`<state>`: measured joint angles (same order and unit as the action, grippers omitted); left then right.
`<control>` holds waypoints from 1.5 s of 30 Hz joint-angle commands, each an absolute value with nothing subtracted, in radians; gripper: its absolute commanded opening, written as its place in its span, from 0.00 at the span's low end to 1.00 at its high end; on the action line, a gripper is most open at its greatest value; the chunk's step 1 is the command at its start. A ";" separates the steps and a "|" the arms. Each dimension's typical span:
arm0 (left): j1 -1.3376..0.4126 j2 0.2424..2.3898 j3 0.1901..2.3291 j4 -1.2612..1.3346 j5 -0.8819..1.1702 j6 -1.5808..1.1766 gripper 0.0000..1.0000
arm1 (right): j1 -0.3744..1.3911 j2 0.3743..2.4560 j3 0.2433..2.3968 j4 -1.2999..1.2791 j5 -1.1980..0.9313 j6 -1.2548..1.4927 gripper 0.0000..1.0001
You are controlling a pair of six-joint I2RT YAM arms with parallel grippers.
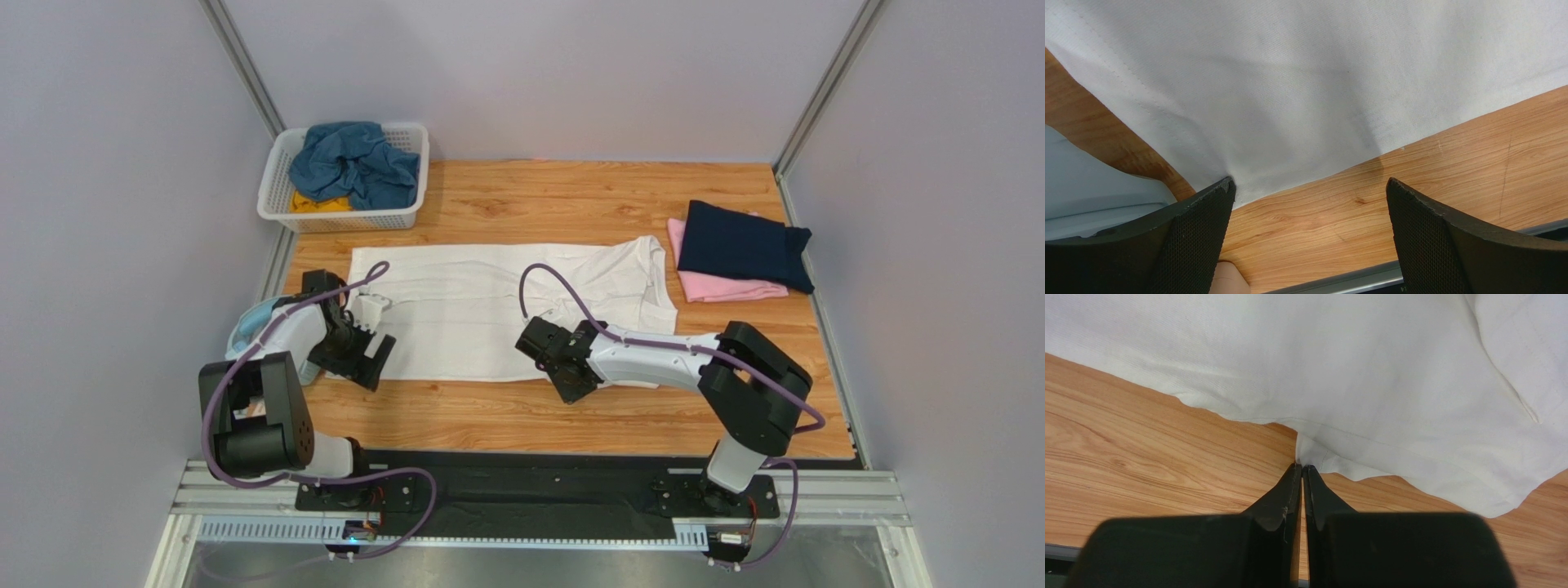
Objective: Fold and stack the t-shirts
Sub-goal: Grap the side of the flattened tshirt closest away from the robot with both arms
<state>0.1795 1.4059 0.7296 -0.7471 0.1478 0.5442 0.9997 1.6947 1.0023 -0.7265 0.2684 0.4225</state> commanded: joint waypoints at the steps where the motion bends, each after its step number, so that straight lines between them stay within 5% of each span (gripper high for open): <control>1: 0.192 1.439 0.707 -0.681 0.219 0.563 1.00 | 0.996 1.661 0.956 -0.718 0.307 0.448 0.04; 11: 0.192 1.424 0.732 -0.701 0.245 0.557 0.86 | 0.976 1.582 0.943 -0.758 0.334 0.468 0.00; 25: 0.192 1.396 0.753 -0.727 0.250 0.558 1.00 | 0.995 1.338 0.965 -0.896 0.238 0.528 0.00; 45: 0.192 1.416 0.727 -0.696 0.170 0.594 1.00 | 1.089 1.149 1.023 -1.144 0.244 0.643 0.00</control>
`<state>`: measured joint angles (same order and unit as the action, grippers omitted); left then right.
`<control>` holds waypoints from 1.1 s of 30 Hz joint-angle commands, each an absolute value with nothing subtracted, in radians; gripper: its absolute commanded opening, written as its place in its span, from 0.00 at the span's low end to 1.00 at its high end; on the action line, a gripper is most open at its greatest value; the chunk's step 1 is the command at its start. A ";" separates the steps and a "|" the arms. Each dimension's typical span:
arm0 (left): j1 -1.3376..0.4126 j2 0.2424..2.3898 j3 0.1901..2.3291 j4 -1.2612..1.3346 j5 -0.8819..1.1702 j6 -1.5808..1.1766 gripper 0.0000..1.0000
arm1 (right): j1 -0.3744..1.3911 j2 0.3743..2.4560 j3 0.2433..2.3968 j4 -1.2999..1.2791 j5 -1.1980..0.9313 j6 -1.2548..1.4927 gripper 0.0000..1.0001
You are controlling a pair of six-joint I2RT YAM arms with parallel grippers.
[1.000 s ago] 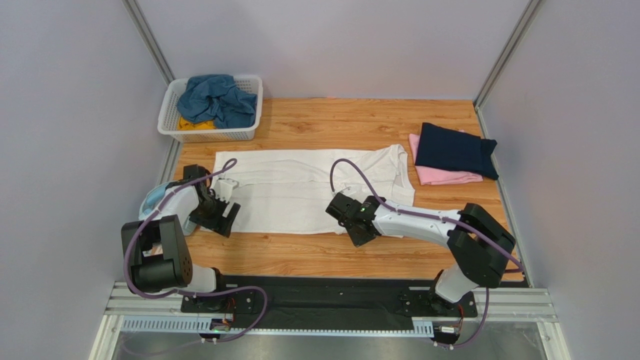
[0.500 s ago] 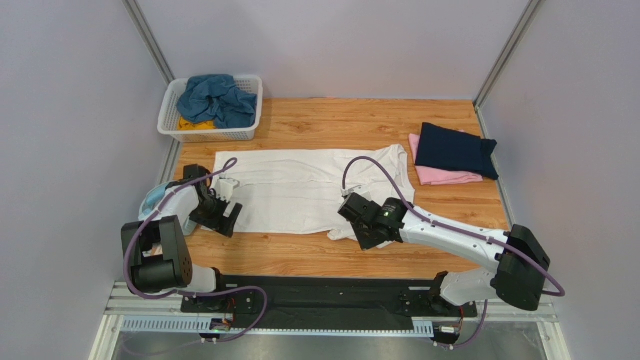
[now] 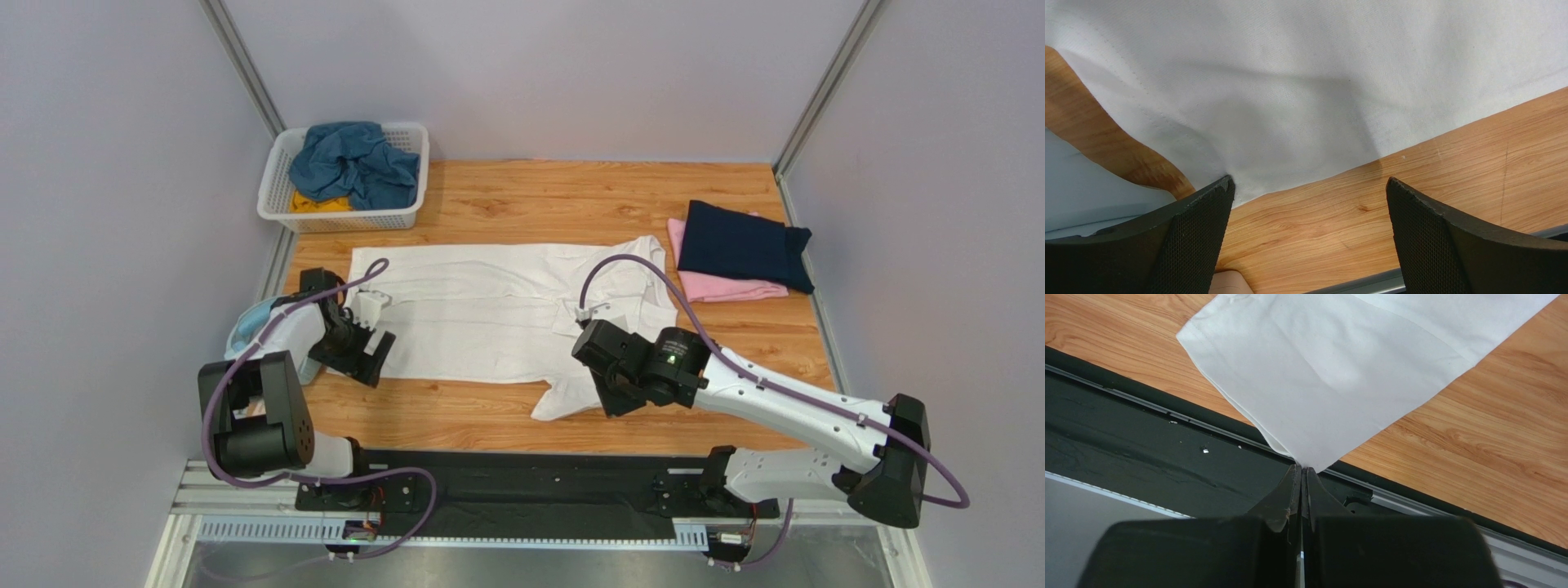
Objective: Fold and stack the t-shirts
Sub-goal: Grap the side of the flattened tshirt closest away from the robot with both arms
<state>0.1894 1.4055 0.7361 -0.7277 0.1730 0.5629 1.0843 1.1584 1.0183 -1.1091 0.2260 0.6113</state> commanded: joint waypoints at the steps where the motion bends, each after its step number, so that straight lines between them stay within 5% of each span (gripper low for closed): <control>1: 0.192 1.413 0.727 -0.696 0.169 0.594 1.00 | 1.089 1.146 1.023 -1.150 0.247 0.652 0.00; 13: 0.190 1.411 0.808 -0.765 0.209 0.568 1.00 | 1.077 1.054 1.147 -1.532 0.521 0.862 0.00; 33: 0.167 1.437 0.831 -0.847 0.103 0.601 1.00 | 0.950 0.917 1.172 -1.620 0.568 0.856 0.00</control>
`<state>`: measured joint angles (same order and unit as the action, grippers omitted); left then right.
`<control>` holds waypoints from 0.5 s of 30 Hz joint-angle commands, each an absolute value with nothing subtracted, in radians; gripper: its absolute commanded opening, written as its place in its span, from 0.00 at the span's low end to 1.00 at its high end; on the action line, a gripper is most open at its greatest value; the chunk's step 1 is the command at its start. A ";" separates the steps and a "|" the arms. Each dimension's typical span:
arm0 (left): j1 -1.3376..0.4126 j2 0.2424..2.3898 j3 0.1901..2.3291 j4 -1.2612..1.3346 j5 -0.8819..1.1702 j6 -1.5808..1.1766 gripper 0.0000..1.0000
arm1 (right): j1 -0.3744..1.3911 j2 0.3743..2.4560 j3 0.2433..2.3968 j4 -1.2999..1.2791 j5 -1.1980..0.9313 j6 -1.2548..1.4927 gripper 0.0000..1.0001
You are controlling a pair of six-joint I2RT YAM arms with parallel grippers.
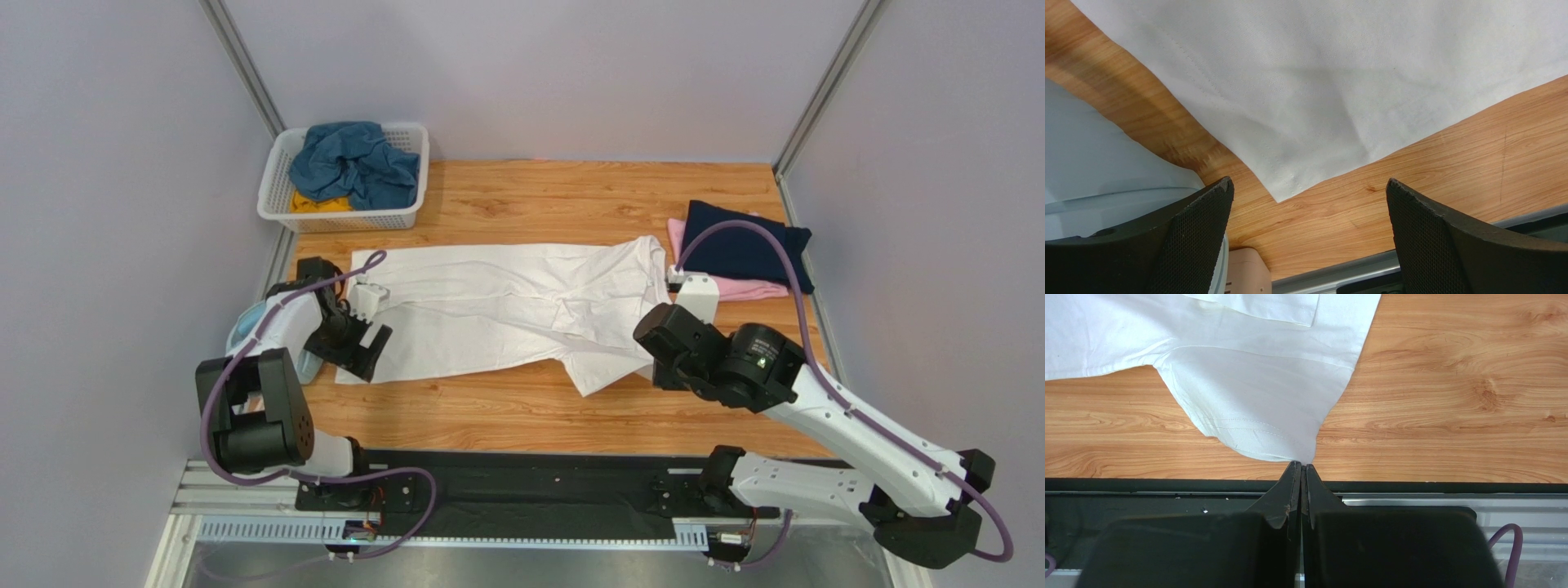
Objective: Fold and stack the t-shirts
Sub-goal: Grap the side of the flattened tshirt closest away from the robot with both arms
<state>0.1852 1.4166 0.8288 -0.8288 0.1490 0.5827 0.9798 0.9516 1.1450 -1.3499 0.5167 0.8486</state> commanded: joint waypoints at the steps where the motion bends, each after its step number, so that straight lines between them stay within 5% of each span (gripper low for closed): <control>1: 0.157 1.449 0.825 -0.847 0.082 0.604 1.00 | 0.937 0.916 1.172 -1.617 0.563 0.850 0.00; 15: 0.140 1.548 0.818 -0.796 0.069 0.560 1.00 | 0.907 0.901 1.138 -1.523 0.514 0.772 0.00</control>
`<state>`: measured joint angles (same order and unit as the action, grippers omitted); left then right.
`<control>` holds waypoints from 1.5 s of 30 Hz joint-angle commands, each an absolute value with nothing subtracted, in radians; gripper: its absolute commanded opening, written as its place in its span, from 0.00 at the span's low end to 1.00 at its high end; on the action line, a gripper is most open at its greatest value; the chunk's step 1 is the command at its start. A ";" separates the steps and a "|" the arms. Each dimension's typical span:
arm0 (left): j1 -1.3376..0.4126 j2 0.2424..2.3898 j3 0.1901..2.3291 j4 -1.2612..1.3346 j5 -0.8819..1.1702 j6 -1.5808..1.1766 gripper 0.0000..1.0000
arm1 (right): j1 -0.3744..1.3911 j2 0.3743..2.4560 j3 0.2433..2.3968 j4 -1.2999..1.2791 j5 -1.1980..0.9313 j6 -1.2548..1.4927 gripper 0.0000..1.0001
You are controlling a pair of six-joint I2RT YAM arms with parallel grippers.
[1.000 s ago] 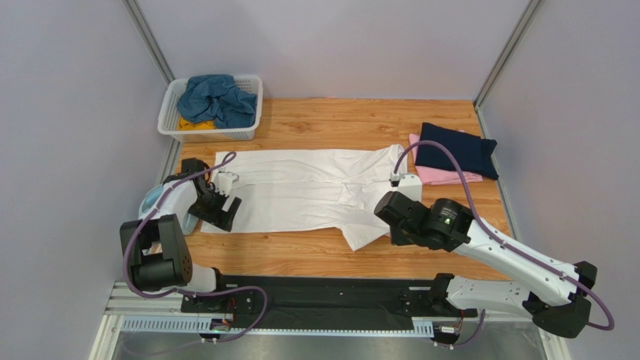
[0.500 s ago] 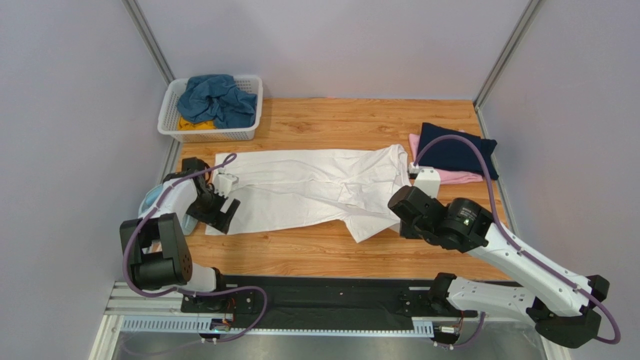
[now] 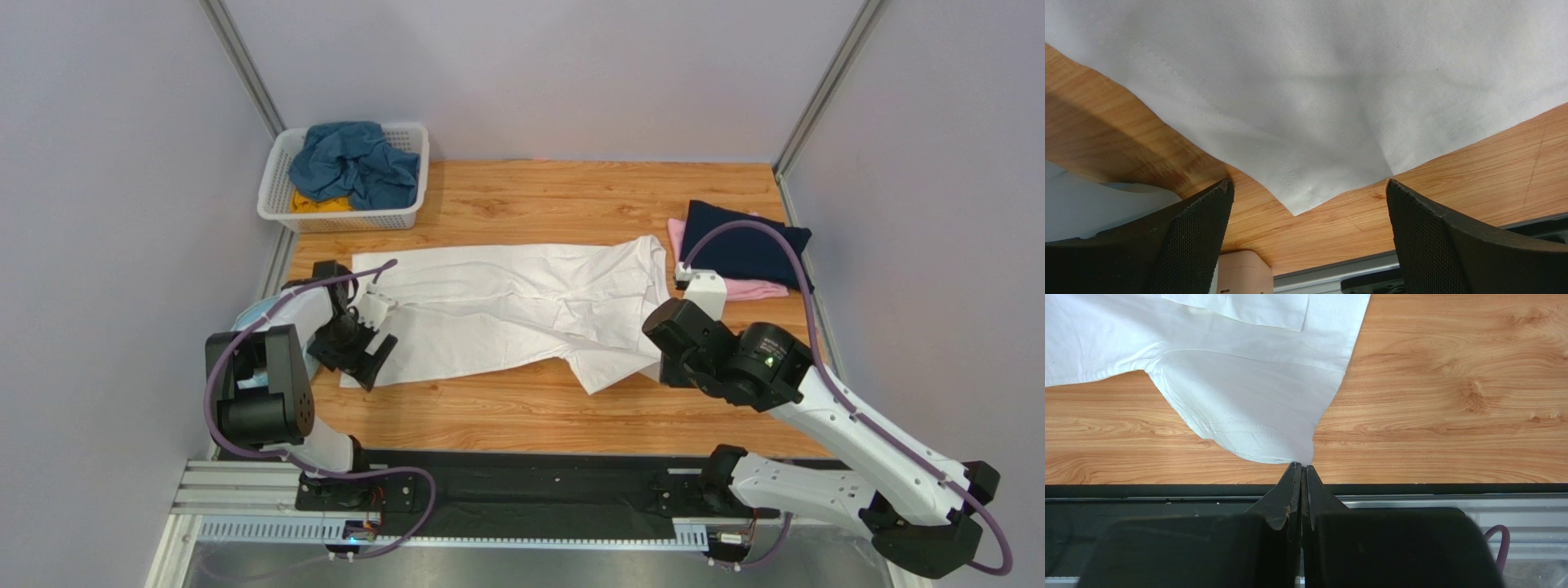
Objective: Fold and stack the t-shirts
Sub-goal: Grap the side of the flattened tshirt closest away from the robot with both arms, then fold the other side of the tshirt into a rectangle
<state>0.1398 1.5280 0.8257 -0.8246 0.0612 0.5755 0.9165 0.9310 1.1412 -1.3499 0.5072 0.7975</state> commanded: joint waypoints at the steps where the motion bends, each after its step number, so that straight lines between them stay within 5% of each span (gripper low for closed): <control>1: 0.140 1.551 0.821 -0.798 0.075 0.558 1.00 | 0.902 0.897 1.138 -1.523 0.511 0.773 0.00; 4: 0.140 1.557 0.825 -0.799 0.080 0.554 0.93 | 0.899 0.888 1.138 -1.523 0.509 0.772 0.00; 7: 0.140 1.563 0.831 -0.802 0.092 0.545 0.74 | 0.899 0.887 1.140 -1.520 0.502 0.770 0.00; 11: 0.140 1.589 0.848 -0.830 0.109 0.534 0.35 | 0.899 0.891 1.147 -1.514 0.497 0.767 0.00; 17: 0.140 1.591 0.851 -0.839 0.109 0.535 0.01 | 0.899 0.900 1.141 -1.502 0.486 0.767 0.00; 45: 0.140 1.250 0.862 -1.071 0.265 0.607 0.00 | 0.902 0.792 1.146 -1.666 0.281 0.870 0.00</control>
<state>0.1394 1.2892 0.8627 -1.0191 0.2352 0.5606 0.9016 0.8448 1.1332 -1.3502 0.3359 0.8154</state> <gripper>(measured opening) 0.009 0.006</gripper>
